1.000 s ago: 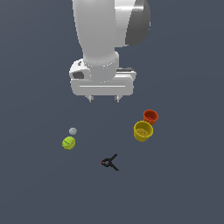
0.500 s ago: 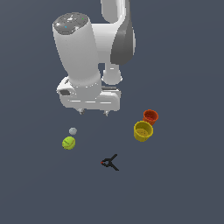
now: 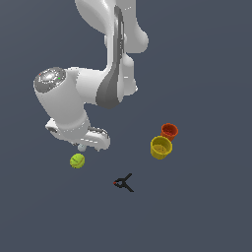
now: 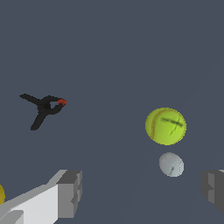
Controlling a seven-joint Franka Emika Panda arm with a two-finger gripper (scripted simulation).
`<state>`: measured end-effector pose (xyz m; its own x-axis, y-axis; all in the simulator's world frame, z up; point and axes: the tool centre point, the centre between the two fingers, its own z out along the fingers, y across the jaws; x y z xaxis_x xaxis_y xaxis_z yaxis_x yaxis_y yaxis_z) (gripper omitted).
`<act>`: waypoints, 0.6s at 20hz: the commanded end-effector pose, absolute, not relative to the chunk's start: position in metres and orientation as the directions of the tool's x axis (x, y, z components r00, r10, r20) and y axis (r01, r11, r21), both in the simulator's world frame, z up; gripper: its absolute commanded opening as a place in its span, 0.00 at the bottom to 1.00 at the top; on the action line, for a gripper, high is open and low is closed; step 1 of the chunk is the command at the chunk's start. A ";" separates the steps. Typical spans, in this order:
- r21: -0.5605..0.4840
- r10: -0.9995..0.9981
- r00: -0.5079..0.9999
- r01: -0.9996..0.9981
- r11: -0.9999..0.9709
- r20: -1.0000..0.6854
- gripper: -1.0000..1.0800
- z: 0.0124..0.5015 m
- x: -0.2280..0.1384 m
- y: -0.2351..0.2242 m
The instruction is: Pick up a designated object from a clutter of objects.
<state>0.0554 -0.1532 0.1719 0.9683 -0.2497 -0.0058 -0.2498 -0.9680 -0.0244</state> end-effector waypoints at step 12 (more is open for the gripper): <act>-0.002 -0.355 0.935 -0.355 -0.935 0.000 0.96 0.096 0.058 -0.224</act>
